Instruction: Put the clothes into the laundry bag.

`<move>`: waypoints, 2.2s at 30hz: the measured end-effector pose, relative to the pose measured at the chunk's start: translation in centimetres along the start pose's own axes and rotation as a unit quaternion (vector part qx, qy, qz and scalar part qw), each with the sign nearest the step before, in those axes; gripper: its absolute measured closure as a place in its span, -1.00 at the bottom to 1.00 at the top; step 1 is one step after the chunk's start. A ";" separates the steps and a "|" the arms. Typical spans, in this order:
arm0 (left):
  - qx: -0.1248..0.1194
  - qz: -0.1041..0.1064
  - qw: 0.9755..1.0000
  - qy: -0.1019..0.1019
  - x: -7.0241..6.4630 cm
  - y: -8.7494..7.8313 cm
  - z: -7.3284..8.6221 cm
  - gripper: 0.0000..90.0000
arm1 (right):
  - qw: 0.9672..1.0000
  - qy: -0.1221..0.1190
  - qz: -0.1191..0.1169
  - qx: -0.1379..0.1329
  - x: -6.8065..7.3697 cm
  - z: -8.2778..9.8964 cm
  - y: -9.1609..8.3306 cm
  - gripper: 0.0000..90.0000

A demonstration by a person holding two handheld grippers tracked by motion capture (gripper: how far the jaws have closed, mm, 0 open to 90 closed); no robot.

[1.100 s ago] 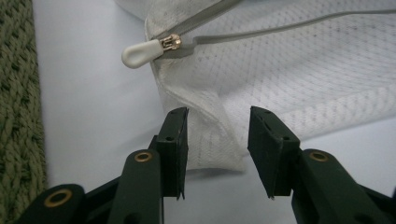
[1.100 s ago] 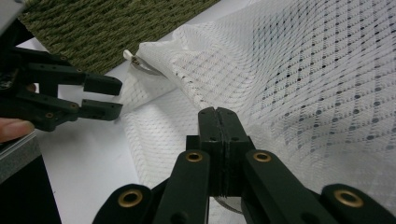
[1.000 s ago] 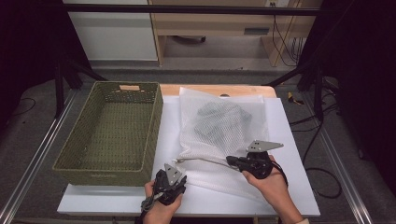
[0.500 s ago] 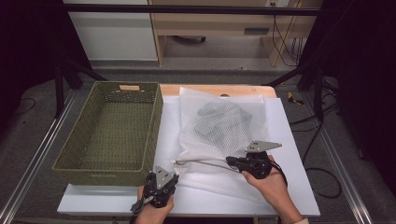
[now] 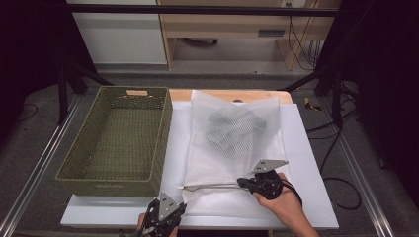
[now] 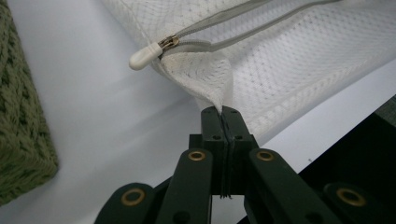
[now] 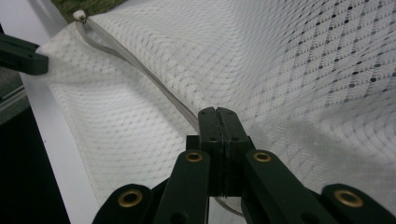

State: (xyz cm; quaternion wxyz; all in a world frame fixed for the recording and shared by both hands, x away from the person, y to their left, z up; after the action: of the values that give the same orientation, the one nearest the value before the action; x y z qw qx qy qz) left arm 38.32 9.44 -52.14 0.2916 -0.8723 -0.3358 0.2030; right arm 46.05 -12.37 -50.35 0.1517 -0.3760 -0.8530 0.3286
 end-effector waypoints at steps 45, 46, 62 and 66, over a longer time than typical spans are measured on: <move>0.004 0.004 1.000 -0.010 0.4 -0.3 1.6 0.82 | 0.998 -0.033 0.014 0.045 0.7 2.4 2.4 0.93; 0.002 0.002 1.000 -0.011 0.4 -0.3 1.5 0.78 | 0.998 -0.032 0.014 0.045 0.7 2.4 2.4 0.90; -0.006 -0.012 1.000 -0.005 0.9 -0.8 1.3 0.59 | 0.999 -0.032 0.011 0.015 0.8 1.6 1.8 0.63; -0.009 -0.015 1.000 -0.007 1.1 -1.0 1.2 0.59 | 0.999 -0.032 0.012 0.010 0.8 1.3 1.5 0.62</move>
State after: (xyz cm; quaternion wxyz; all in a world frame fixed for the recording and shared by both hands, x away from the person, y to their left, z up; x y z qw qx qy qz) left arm 37.92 11.24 -52.60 0.2843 -0.8683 -0.3529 0.2019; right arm 45.67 -11.57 -52.35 0.1241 -0.3741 -0.8494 0.3509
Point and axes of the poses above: each handheld gripper's, and its own axes: y roughly forward along the jaws, z roughly out of its underside, x roughly to its left, the point moved 9 cm from there along y, roughly forward along the jaws, and after that the axes turned 11 degrees about z, right-handed, at the moved point
